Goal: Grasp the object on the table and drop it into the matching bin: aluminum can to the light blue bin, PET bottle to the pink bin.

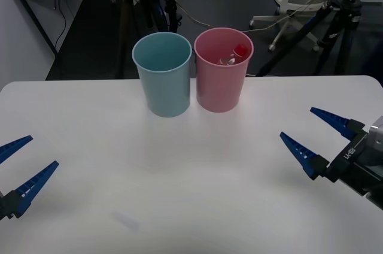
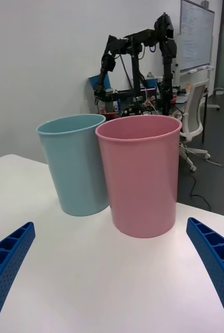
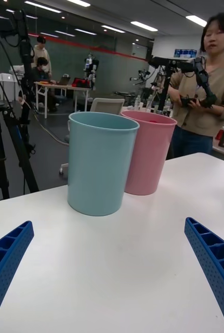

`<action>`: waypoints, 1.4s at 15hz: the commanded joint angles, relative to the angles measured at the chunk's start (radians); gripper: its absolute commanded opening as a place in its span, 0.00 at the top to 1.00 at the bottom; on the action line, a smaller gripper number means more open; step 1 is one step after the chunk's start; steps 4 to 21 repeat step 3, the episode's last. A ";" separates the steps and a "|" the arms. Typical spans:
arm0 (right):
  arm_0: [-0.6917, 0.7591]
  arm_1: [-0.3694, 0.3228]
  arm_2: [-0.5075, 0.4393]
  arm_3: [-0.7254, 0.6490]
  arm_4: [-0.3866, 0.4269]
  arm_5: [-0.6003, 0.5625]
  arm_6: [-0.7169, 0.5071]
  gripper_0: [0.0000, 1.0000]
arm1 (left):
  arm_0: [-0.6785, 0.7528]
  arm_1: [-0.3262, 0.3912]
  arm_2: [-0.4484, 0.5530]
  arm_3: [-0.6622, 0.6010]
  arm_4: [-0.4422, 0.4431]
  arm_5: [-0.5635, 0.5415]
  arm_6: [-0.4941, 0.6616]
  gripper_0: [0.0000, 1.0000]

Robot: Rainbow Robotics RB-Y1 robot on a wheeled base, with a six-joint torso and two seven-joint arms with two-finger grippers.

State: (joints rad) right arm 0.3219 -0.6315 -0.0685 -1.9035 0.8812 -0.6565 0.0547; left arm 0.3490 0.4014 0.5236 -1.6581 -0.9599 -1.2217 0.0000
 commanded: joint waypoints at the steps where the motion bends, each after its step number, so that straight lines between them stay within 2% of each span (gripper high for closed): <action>1: 0.002 0.004 -0.001 0.001 0.013 -0.005 -0.001 0.00 | 0.000 0.000 0.000 0.000 0.000 0.000 0.000 0.00; 21: 0.002 0.004 -0.001 0.001 0.013 -0.005 -0.001 0.00 | 0.000 0.000 0.000 0.000 0.000 0.000 0.000 0.00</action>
